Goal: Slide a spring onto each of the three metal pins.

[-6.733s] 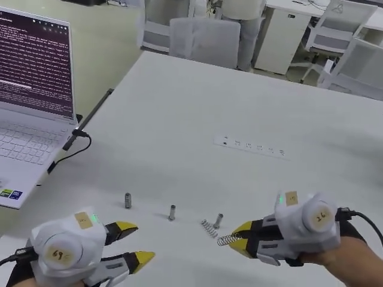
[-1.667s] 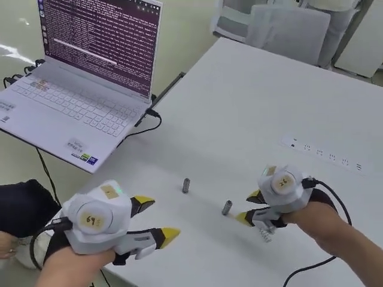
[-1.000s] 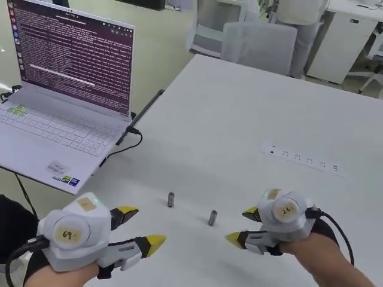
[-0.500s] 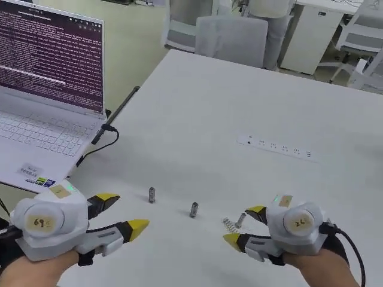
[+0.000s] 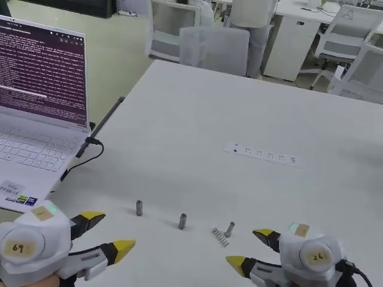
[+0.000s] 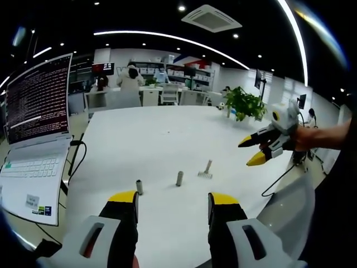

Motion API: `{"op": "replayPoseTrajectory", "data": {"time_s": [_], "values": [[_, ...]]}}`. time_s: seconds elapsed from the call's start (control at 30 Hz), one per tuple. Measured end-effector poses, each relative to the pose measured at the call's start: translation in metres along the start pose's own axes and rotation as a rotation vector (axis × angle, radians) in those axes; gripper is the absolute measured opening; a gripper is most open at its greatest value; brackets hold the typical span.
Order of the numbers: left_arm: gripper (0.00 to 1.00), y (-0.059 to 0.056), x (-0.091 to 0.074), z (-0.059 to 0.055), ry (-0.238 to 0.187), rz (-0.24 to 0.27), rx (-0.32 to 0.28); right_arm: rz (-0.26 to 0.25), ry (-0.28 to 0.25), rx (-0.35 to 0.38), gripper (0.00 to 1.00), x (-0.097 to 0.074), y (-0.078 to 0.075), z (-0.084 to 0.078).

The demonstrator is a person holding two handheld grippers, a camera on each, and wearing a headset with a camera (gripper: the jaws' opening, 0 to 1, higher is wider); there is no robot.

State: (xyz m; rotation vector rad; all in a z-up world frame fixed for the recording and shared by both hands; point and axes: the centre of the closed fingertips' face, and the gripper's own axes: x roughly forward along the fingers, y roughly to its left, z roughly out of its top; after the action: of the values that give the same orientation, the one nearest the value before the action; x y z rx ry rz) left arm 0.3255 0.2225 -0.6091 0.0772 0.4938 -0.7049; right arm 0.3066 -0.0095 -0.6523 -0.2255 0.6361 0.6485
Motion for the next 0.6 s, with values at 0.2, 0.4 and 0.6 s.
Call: {"op": "replayPoseTrajectory", "data": {"time_s": [0.2, 0.4, 0.6], "values": [[0.46, 0.003, 0.003, -0.001, 0.012, -0.009, 0.012, -0.022, 0.017, 0.024, 0.48, -0.01, 0.001, -0.015], [0.47, 0.004, 0.008, 0.003, 0.016, -0.02, 0.019, -0.054, 0.022, 0.058, 0.49, -0.023, -0.005, -0.027], [0.48, 0.001, 0.015, 0.007, 0.021, -0.038, 0.031, -0.086, 0.004, 0.092, 0.5, -0.037, -0.012, -0.028]]}}
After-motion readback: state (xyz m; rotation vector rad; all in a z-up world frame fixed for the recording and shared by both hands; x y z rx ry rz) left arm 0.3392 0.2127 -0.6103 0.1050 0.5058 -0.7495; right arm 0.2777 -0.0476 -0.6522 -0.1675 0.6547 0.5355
